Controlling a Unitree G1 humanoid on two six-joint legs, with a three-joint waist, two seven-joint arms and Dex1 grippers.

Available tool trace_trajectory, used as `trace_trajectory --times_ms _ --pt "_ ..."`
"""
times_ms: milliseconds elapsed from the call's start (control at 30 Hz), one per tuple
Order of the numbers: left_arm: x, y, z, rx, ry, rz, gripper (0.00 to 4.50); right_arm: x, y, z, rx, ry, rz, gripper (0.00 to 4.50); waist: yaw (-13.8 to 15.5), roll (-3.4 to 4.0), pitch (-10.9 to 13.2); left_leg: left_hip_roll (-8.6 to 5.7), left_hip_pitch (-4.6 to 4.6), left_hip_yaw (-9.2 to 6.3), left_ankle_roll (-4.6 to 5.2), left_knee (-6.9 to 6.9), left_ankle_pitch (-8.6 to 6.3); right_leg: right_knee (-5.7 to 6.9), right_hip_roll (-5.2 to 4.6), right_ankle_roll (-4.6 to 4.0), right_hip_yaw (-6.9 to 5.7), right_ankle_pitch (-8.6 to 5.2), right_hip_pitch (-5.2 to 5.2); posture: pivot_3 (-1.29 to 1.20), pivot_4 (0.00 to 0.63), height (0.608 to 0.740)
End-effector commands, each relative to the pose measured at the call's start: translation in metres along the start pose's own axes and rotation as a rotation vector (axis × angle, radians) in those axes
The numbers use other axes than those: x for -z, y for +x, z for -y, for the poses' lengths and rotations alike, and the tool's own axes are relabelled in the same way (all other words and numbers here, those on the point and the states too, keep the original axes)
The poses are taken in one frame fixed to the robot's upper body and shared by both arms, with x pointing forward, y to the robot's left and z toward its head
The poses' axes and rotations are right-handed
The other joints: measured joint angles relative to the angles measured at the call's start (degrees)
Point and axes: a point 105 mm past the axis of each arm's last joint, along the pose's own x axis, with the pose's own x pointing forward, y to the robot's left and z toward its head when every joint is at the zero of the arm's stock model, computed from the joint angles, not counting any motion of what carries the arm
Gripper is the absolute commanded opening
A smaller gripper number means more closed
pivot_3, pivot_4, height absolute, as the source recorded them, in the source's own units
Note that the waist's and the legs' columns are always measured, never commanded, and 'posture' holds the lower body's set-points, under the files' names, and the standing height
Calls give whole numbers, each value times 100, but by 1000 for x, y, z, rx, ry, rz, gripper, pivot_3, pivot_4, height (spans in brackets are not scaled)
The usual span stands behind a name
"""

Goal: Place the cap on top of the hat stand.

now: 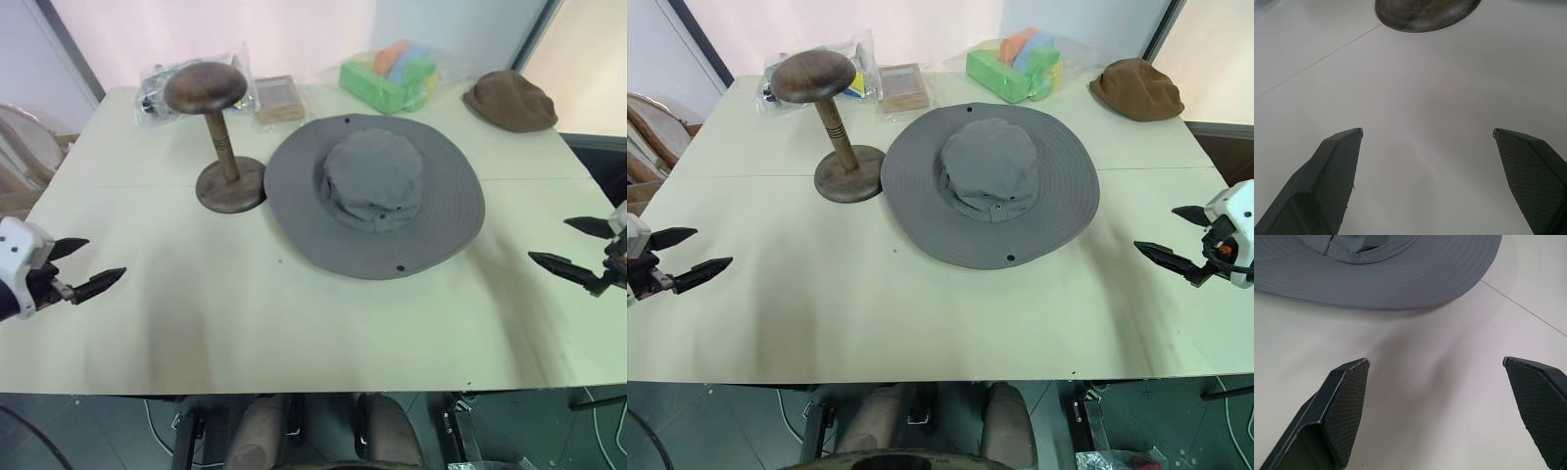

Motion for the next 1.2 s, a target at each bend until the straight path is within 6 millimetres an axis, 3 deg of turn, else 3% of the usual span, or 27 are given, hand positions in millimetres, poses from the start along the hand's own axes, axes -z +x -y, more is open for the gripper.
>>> trace_trajectory --times_ms 33,400,533,667,767,867,967,1100,1200 --pt "-9 -3 -4 -4 40 20 4488 -13 -4 4 24 -40 46 4500 -1 0 0 0 0 0 0 0 0 0 0 0 0 0 0 0 150 734" --pt "-13 -3 -3 10 10 41 4488 -15 -4 5 19 -31 47 4500 -1 0 0 1 0 1 0 0 0 0 0 0 -1 0 0 0 150 734" --pt "-38 4 -3 50 48 91 4488 -25 -2 4 5 -72 51 4500 18 -5 2 1 0 1 0 1 0 1 0 0 -3 1 0 0 150 734" --pt "-69 10 13 198 103 131 4488 -47 0 -2 -45 -147 78 4500 5 -5 2 3 -1 2 -1 6 0 1 0 -3 -9 4 2 0 150 734" --pt "-105 11 35 379 135 181 4488 -73 0 -24 -111 -279 105 4500 6 -8 4 7 -3 5 -1 6 1 1 4 1 -10 6 -1 0 150 734" --pt "-130 9 57 544 144 206 4488 -85 2 -57 -178 -399 118 4500 13 -15 8 23 -8 4 -6 9 4 1 19 17 -19 15 -1 0 150 734" --pt "-139 12 76 678 176 195 4488 -73 7 -89 -214 -539 68 4500 15 -16 8 26 -6 5 -15 11 9 2 24 20 -22 15 3 0 150 734" --pt "-136 22 91 784 244 158 4488 -46 14 -122 -237 -702 12 4500 22 -26 13 27 -8 9 -30 22 19 2 27 17 -23 14 16 0 150 734" --pt "-138 30 96 826 252 164 4488 -30 22 -137 -213 -736 8 4500 16 -46 21 27 -7 11 -19 32 12 1 27 0 -23 8 11 0 150 734"
